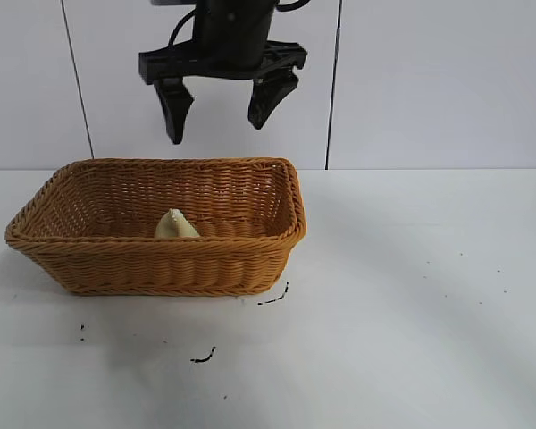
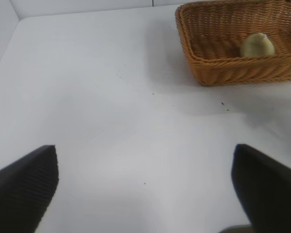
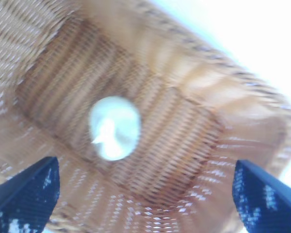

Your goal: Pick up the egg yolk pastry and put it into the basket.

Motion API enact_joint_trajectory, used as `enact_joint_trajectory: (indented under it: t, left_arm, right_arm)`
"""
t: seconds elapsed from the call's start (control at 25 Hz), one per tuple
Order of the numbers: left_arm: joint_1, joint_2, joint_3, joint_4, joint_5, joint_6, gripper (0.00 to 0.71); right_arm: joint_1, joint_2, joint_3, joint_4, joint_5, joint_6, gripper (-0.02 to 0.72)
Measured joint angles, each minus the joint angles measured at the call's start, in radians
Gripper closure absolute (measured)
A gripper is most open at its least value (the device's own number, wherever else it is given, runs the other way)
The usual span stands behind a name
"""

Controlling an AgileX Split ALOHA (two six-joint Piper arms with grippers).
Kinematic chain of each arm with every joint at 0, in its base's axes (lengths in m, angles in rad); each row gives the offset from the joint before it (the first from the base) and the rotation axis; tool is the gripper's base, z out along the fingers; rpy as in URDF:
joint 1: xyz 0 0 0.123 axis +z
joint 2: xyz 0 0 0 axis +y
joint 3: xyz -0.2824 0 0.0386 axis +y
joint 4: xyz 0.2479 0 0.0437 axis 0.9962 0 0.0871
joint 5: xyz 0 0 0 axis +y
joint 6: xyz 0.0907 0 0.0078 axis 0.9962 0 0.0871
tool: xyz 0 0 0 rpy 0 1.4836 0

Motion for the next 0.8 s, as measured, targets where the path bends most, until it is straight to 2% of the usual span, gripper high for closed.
enact_joint_trajectory:
  t: [0.44,0.6,0.8]
  left_arm:
    - [0.000,0.000,0.000,0.000,0.000,0.000,0.014]
    - [0.000,0.000,0.000,0.000,0.000,0.000,0.014]
    - [0.000,0.000,0.000,0.000,0.000,0.000,0.014]
  right_arm:
    - [-0.306,-0.008,0.000,0.003,0.000,0.004,0.008]
    - [-0.364,-0.030,0.000,0.028,0.001,0.012,0.008]
    - [-0.380,-0.100,0.075,0.018,0.000,0.022,0.008]
